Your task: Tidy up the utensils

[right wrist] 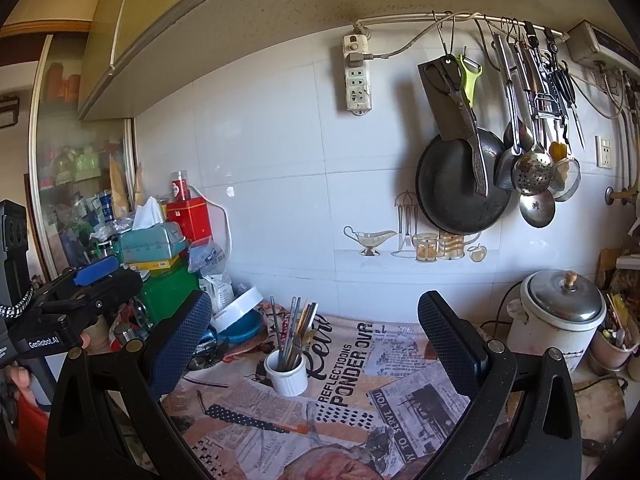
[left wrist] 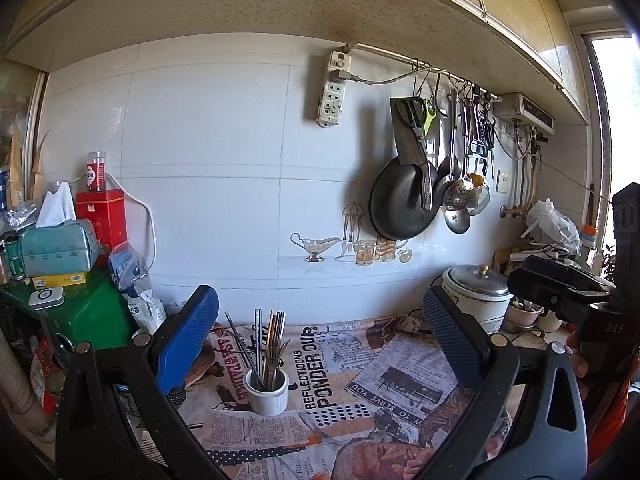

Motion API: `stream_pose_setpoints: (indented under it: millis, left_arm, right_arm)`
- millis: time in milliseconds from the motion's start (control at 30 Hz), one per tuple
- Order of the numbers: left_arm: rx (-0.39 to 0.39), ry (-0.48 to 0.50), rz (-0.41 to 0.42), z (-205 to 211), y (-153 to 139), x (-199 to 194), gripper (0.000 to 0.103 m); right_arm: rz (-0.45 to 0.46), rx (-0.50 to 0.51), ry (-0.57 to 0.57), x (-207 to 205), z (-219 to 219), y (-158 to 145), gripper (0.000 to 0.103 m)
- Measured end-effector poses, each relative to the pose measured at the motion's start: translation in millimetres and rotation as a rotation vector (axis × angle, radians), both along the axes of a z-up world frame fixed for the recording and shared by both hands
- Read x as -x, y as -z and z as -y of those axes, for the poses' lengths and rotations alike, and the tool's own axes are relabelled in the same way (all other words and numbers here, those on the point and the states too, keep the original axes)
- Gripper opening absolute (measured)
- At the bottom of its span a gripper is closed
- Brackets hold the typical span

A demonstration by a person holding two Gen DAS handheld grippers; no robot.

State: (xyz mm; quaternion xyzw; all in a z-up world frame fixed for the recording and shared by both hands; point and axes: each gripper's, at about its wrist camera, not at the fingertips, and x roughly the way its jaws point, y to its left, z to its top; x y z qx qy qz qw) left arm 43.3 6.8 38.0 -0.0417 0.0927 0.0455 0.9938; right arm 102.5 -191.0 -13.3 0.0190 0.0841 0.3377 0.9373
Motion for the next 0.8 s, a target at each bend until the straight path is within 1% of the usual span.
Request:
stream_pose_setpoints:
  millis: [200,800]
  left_arm:
    - [0.002,0.02,0.001,1.9,-1.6,-1.3,0.102]
    - [-0.002,0.028,-0.002,4.0,0.5,-9.1,0.102]
  right_arm:
    - [0.001,-0.001,0.002,0.2,0.6,-0.2,0.103]
    - [-0.004,-0.013,0.019,-5.6,2.5,0.1,0.103]
